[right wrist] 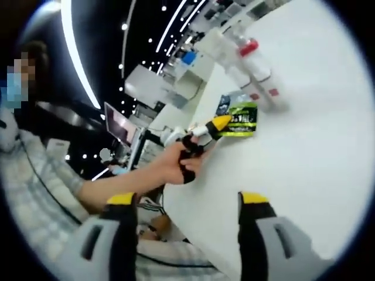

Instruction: Arrange the skincare products in the storage area until every visible bottle or jar stands upright without overlapping.

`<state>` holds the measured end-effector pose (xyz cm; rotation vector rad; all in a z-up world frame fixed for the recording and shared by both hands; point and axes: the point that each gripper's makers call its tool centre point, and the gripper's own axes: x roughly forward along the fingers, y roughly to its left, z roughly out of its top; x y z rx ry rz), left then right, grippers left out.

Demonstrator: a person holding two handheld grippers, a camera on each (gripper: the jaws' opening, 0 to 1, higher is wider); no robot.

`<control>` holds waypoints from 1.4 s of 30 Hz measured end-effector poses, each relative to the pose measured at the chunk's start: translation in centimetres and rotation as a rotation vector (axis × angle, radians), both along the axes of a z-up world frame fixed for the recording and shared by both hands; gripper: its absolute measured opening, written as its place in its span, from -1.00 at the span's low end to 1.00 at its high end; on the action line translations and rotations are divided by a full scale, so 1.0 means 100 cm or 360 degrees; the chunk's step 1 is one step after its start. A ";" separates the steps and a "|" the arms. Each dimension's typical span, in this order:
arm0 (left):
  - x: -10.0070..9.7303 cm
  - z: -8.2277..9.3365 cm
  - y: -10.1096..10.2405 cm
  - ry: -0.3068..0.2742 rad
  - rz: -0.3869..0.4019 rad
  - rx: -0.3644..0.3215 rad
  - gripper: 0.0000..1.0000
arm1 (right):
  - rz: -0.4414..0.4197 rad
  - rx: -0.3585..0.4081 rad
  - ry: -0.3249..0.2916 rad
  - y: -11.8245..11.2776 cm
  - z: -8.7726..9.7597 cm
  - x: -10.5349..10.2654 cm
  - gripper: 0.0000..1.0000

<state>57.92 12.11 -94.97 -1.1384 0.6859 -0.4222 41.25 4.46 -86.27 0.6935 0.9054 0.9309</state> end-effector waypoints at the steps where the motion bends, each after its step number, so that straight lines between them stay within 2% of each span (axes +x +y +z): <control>1: 0.000 -0.001 0.000 0.0003 0.0003 0.0012 -0.99 | -0.0006 0.0003 0.0000 -0.001 0.000 0.000 0.35; 4: 0.000 -0.009 0.002 0.0002 -0.0034 0.0187 -0.99 | -0.0014 -0.0003 0.0015 -0.003 -0.002 -0.003 0.34; 7: 0.002 -0.008 -0.001 0.0030 -0.0024 0.0163 -0.98 | -0.0005 -0.0015 0.0018 -0.003 -0.004 -0.008 0.34; 9: 0.000 -0.012 0.000 0.0058 -0.0018 0.0238 -0.97 | -0.0001 -0.0018 0.0020 -0.004 -0.006 -0.011 0.34; 12: 0.000 -0.016 0.001 0.0078 -0.0010 0.0290 -0.94 | -0.0005 -0.0015 0.0026 -0.003 -0.006 -0.013 0.33; 14: 0.000 -0.015 -0.002 0.0076 -0.0014 0.0293 -0.92 | 0.0001 -0.0016 0.0028 -0.002 -0.006 -0.014 0.31; 20: 0.000 -0.013 -0.005 0.0069 -0.0083 0.0409 -0.79 | 0.0024 -0.0008 0.0024 0.000 -0.004 -0.018 0.29; 21: 0.000 -0.013 -0.005 0.0031 -0.0131 0.0483 -0.76 | 0.0020 -0.0005 0.0020 0.000 -0.003 -0.018 0.29; 24: -0.002 -0.011 -0.005 -0.0018 -0.0191 0.0615 -0.67 | 0.0037 -0.0007 0.0008 0.001 -0.002 -0.022 0.28; 34: -0.006 -0.011 0.002 -0.0119 -0.0360 0.1005 -0.39 | 0.0046 -0.0019 -0.0013 0.001 -0.001 -0.031 0.27; 39: -0.009 -0.014 0.008 -0.0126 -0.0412 0.1173 -0.13 | 0.0061 -0.0027 -0.0032 0.002 -0.001 -0.035 0.27; 40: -0.009 -0.013 0.007 -0.0140 -0.0420 0.1182 -0.06 | 0.0062 -0.0025 -0.0032 0.003 -0.001 -0.036 0.27; 42: -0.012 -0.013 0.007 -0.0134 -0.0443 0.1172 -0.05 | 0.0067 -0.0022 -0.0033 0.005 -0.001 -0.036 0.27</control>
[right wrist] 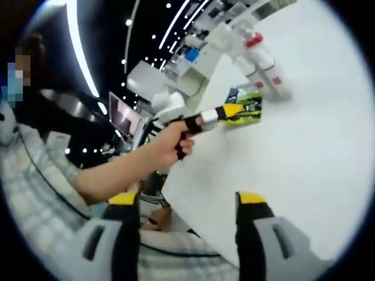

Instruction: Arrange the skincare products in the storage area until every visible bottle or jar stands upright without overlapping.

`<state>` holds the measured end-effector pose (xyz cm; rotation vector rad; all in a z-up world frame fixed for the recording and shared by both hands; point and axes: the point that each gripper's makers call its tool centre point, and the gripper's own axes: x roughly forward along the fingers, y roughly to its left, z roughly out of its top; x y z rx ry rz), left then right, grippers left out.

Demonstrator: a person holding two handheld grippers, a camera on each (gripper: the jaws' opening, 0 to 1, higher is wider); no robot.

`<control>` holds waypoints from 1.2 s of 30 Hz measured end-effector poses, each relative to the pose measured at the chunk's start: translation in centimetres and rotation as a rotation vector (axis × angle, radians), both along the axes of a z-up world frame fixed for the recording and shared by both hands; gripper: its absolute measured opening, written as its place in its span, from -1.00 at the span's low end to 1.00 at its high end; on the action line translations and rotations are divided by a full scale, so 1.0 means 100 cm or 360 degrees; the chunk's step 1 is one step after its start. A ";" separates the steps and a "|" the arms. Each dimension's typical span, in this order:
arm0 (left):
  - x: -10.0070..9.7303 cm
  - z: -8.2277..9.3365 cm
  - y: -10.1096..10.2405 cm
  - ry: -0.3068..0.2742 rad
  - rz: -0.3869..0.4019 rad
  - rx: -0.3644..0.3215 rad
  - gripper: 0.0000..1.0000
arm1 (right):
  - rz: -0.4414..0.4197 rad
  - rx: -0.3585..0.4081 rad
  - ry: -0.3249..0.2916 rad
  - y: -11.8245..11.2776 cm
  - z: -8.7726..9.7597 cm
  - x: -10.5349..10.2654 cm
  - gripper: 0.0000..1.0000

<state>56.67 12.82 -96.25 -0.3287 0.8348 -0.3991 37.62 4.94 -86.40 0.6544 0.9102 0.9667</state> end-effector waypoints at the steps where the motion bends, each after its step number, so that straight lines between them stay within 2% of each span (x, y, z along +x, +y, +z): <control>1: -0.002 0.000 0.000 0.0008 -0.0006 -0.0002 -0.06 | 0.0004 0.0000 0.0000 0.001 0.000 0.000 0.27; 4: -0.009 0.001 0.006 -0.0005 -0.0033 0.0067 -0.04 | 0.0021 0.0004 -0.0006 0.004 0.001 0.000 0.27; 9: -0.013 0.006 0.019 -0.0022 -0.0016 0.0078 0.00 | 0.0024 0.0017 -0.0008 0.007 0.002 0.002 0.27; 13: -0.016 0.011 0.034 -0.0066 -0.0027 0.0157 0.00 | 0.0058 0.0018 -0.0010 0.013 0.000 -0.001 0.27; 18: -0.024 0.014 0.049 -0.0085 -0.0013 0.0182 0.00 | 0.0097 0.0024 0.0003 0.022 -0.002 -0.004 0.27; 20: -0.031 0.013 0.057 -0.0100 -0.0023 0.0239 0.02 | 0.0107 0.0027 -0.0002 0.023 -0.001 -0.004 0.27; 23: -0.046 0.009 0.072 -0.0098 -0.0038 0.0334 0.09 | 0.0118 0.0038 -0.0004 0.025 -0.001 -0.003 0.27; 29: -0.069 0.007 0.103 -0.0085 0.0021 0.0409 0.16 | 0.0143 0.0057 0.0002 0.031 -0.003 -0.003 0.27; 35: -0.094 0.004 0.150 -0.0052 0.0079 0.0527 0.23 | 0.0205 0.0074 0.0003 0.043 -0.003 -0.005 0.27; 36: -0.099 0.004 0.160 -0.0007 0.0112 0.0517 0.26 | 0.0217 0.0079 0.0004 0.045 -0.002 -0.005 0.27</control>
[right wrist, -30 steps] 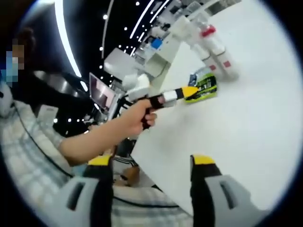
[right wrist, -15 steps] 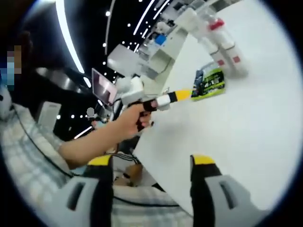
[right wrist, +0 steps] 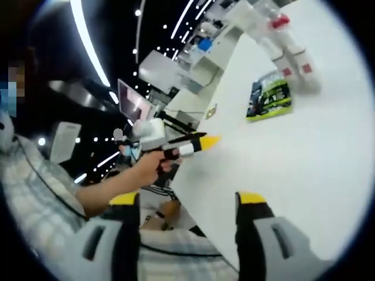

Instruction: Arrange the skincare products in the storage area until every visible bottle or jar stands upright without overlapping.

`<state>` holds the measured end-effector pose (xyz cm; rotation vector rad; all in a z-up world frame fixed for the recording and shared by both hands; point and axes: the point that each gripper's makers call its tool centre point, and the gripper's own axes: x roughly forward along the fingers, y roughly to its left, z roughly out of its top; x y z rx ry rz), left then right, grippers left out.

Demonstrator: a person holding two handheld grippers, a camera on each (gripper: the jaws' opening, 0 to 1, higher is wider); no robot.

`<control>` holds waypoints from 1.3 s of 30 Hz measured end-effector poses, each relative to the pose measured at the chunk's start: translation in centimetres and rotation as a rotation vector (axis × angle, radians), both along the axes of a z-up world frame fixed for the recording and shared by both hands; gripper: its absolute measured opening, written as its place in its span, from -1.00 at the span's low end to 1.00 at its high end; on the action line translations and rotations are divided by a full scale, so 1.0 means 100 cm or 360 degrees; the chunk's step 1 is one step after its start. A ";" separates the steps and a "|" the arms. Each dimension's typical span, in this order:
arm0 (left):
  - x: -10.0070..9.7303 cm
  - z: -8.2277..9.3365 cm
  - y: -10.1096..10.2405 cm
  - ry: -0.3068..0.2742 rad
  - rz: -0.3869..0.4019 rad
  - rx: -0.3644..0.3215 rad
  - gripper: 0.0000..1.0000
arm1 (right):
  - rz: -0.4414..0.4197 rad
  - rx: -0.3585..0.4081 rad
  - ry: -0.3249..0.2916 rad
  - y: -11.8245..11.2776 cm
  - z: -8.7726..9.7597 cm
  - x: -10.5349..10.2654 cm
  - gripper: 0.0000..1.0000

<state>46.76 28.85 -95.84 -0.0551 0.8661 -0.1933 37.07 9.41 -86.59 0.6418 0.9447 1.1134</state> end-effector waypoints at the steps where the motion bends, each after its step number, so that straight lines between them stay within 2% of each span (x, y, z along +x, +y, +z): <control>1: -0.002 0.002 0.006 0.0012 0.0001 -0.0004 0.30 | 0.0008 0.0002 -0.0001 0.001 0.000 0.000 0.27; 4: -0.007 0.008 0.033 0.0013 0.0012 0.0066 0.39 | 0.0038 0.0008 -0.0002 0.005 0.000 -0.001 0.27; 7: -0.016 0.004 0.067 0.0108 -0.0005 0.0213 0.37 | 0.0061 0.0008 -0.0002 0.007 0.000 -0.002 0.27; 10: -0.018 -0.001 0.079 0.0159 -0.0034 0.0228 0.36 | 0.0075 0.0016 -0.0001 0.009 0.000 -0.003 0.27; 13: -0.023 -0.008 0.080 0.0242 -0.0130 0.0243 0.28 | 0.0076 0.0020 -0.0002 0.009 0.000 -0.003 0.27; 16: -0.025 -0.014 0.075 0.0300 -0.0237 0.0263 0.11 | 0.0072 0.0021 -0.0003 0.008 0.000 -0.001 0.27; 17: -0.024 -0.015 0.077 0.0304 -0.0218 0.0269 0.03 | 0.0068 0.0021 -0.0006 0.007 0.000 0.000 0.27; 19: -0.029 -0.021 0.080 0.0397 -0.0183 0.0245 0.00 | 0.0053 0.0026 -0.0008 0.006 0.002 0.002 0.27; 20: -0.025 -0.018 0.079 0.0360 -0.0152 0.0198 -0.01 | 0.0041 0.0030 -0.0008 0.005 0.002 0.004 0.27; 23: -0.024 -0.018 0.078 0.0361 -0.0223 0.0246 -0.02 | 0.0006 0.0046 -0.0001 0.002 0.004 0.008 0.25; 25: -0.023 -0.018 0.077 0.0341 -0.0222 0.0225 -0.05 | -0.0012 0.0053 -0.0001 0.001 0.004 0.010 0.25; 27: -0.023 -0.017 0.076 0.0333 -0.0232 0.0225 -0.18 | -0.0023 0.0048 -0.0005 0.000 0.003 0.012 0.25; 39: -0.029 -0.013 0.064 0.0343 -0.0284 0.0184 -0.21 | -0.0054 0.0057 -0.0003 -0.002 0.007 0.015 0.23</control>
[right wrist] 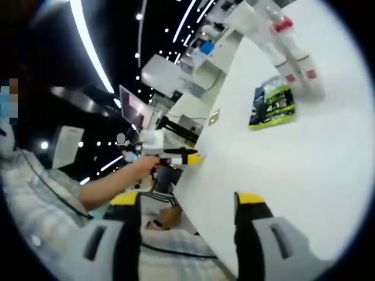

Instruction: Arrange the skincare products in the storage area until every visible bottle or jar stands upright without overlapping.

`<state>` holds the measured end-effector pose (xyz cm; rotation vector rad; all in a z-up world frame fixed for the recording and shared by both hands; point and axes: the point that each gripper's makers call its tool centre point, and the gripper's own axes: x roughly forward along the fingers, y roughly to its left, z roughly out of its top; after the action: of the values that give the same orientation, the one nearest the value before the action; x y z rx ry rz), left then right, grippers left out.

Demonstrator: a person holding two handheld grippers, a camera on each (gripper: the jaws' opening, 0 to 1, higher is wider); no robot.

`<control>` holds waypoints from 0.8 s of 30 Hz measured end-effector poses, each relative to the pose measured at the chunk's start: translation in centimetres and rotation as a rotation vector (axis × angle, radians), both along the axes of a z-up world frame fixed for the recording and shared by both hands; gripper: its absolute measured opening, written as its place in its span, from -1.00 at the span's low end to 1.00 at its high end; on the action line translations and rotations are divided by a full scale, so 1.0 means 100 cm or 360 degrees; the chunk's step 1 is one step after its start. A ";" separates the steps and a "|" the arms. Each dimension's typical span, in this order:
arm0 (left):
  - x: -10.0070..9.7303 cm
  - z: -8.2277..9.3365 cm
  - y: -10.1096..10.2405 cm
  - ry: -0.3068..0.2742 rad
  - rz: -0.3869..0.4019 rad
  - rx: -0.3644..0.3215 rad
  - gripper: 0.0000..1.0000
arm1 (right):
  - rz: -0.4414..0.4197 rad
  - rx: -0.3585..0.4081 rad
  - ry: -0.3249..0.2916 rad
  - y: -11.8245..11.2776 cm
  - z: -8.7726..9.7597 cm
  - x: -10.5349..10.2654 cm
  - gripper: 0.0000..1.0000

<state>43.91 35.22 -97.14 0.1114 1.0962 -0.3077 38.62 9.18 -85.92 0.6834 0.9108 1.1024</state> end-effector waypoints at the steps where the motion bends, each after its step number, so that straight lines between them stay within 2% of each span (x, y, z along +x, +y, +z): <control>1: 0.000 0.002 -0.002 -0.0012 0.0000 -0.0019 -0.21 | -0.0002 0.0003 -0.0003 0.000 0.000 0.000 0.23; 3: 0.001 0.010 -0.014 -0.0038 0.0003 -0.0111 -0.21 | 0.0003 -0.0002 -0.0011 -0.001 -0.001 0.000 0.23; 7: -0.002 0.026 -0.034 -0.0085 -0.0109 -0.0139 -0.21 | -0.0005 -0.0005 -0.0016 -0.002 -0.002 0.003 0.23; 11: -0.009 0.045 -0.068 -0.0151 -0.0299 -0.0202 -0.21 | -0.0061 0.0022 0.0009 -0.001 0.003 0.014 0.23; 14: -0.019 0.059 -0.094 -0.0179 -0.0503 -0.0192 -0.21 | -0.0091 0.0044 0.0033 0.001 0.005 0.019 0.19; 16: -0.029 0.072 -0.119 -0.0183 -0.0649 -0.0218 -0.21 | -0.0103 0.0048 0.0077 0.003 0.004 0.021 0.12; 18: -0.035 0.088 -0.141 -0.0204 -0.0768 -0.0214 -0.21 | -0.0093 0.0052 0.0078 0.006 0.004 0.021 0.08; 19: -0.036 0.094 -0.150 -0.0219 -0.0818 -0.0207 -0.21 | -0.0089 0.0050 0.0081 0.008 0.003 0.021 0.04; 20: -0.039 0.098 -0.159 -0.0228 -0.0876 -0.0200 -0.21 | -0.0059 0.0070 0.0129 0.011 0.004 0.016 -0.05; 22: -0.046 0.106 -0.179 -0.0226 -0.1025 -0.0159 -0.21 | 0.0030 0.0141 0.0201 0.017 0.012 0.007 -0.36; 24: -0.051 0.111 -0.192 -0.0229 -0.1121 -0.0138 -0.21 | 0.0027 0.0144 0.0188 0.019 0.013 0.008 -0.46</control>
<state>38.79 16.00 -86.05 0.4387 0.8697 -0.9615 39.45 11.06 -84.63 0.8232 0.9732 1.1329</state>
